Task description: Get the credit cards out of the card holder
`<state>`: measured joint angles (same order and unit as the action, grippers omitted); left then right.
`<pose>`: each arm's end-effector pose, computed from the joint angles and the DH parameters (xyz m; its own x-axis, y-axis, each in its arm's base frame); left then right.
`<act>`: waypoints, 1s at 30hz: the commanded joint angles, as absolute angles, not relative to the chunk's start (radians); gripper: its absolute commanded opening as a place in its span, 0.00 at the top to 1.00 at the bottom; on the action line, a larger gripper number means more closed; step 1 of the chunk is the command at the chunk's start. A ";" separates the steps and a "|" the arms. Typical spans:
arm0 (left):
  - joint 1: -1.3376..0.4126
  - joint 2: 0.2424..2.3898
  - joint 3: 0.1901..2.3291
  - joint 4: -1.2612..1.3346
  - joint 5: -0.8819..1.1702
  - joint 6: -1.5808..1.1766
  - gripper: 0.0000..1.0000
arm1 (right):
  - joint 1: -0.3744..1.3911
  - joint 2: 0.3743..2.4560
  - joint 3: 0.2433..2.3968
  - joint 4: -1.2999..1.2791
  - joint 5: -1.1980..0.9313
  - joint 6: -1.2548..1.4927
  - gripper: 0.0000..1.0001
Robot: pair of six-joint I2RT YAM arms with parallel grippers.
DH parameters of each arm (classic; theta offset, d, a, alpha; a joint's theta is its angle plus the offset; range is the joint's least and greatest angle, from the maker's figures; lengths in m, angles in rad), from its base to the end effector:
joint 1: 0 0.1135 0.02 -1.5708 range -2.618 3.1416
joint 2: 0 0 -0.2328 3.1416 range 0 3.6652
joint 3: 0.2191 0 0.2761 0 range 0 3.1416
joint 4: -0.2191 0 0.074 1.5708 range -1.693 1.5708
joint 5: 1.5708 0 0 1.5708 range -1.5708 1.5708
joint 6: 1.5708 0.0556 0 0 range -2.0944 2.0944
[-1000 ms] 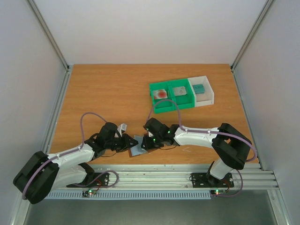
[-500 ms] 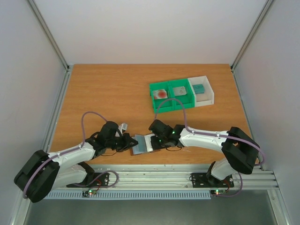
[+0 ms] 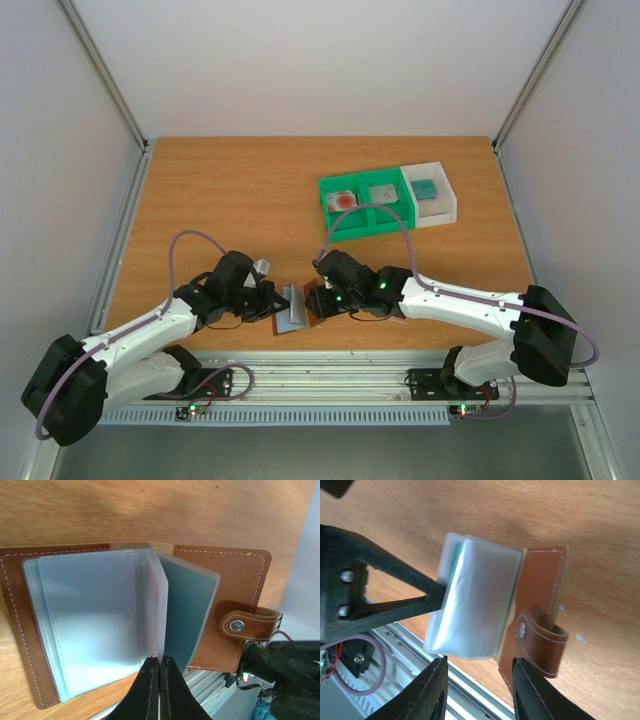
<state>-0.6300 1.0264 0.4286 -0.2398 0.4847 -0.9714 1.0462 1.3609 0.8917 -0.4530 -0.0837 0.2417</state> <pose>0.1774 -0.1614 0.1190 -0.9772 -0.1917 -0.0917 -0.0595 0.6611 -0.7479 0.1548 0.2768 0.1697 -0.6001 -0.5607 -0.5706 -0.7664 0.6073 0.2093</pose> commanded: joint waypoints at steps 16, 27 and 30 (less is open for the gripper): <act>-0.662 1.068 0.506 -0.346 0.452 -0.935 0.95 | 1.134 1.497 0.926 -0.303 -0.146 0.222 0.46; -0.664 1.079 0.451 -0.222 0.477 -0.985 0.90 | 1.127 1.549 0.851 -0.237 -0.027 0.244 0.66; -0.664 1.088 0.443 -0.202 0.484 -0.989 0.91 | 1.118 1.547 0.830 -0.224 -0.029 0.249 0.69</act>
<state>-0.6582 1.0721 0.4648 -0.2859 0.4667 -0.9703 1.1255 1.5642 0.8604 -0.2684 -0.0765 0.2329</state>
